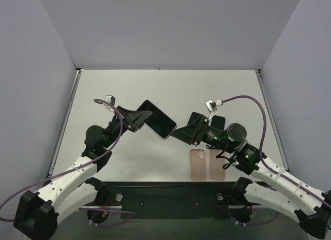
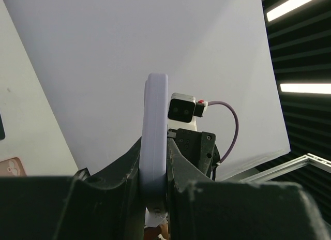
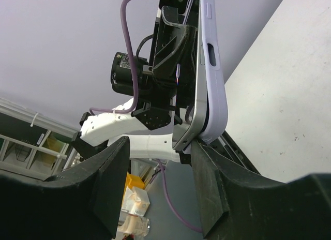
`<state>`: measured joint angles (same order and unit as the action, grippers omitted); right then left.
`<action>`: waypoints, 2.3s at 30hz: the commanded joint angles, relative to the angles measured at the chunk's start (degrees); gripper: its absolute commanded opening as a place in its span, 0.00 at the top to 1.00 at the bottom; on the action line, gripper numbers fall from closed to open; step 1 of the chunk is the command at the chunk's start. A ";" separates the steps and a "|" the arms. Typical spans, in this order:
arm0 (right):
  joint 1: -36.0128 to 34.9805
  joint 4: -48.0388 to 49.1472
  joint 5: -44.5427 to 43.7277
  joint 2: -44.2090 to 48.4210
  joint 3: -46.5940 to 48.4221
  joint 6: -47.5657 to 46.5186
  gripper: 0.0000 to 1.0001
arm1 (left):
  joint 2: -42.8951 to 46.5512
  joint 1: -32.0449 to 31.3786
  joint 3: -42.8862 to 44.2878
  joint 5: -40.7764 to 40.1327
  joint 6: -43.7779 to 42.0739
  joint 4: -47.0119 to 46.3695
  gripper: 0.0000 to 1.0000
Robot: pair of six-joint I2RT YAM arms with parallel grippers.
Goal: Take the phone out of the phone case
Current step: Remove the phone case from the phone.
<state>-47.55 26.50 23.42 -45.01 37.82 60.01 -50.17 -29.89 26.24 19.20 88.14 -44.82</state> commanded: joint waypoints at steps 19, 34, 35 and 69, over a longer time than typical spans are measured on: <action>5.89 -3.29 12.26 -4.81 8.58 -5.32 0.64 | -6.87 -0.35 16.64 28.59 -7.45 1.04 1.00; 6.24 8.38 21.76 -15.28 8.94 2.63 1.00 | -7.22 -1.84 22.81 32.15 -16.68 13.17 0.98; 6.24 10.91 20.19 -15.19 8.59 3.61 1.00 | -6.35 -1.49 21.76 30.91 -17.81 15.61 0.85; 7.74 25.18 16.83 -10.88 4.54 17.69 1.00 | 1.93 -2.72 7.86 17.19 -18.44 8.69 0.53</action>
<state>-40.07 43.03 40.64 -57.54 41.65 77.19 -47.11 -31.92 30.70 36.91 72.40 -37.36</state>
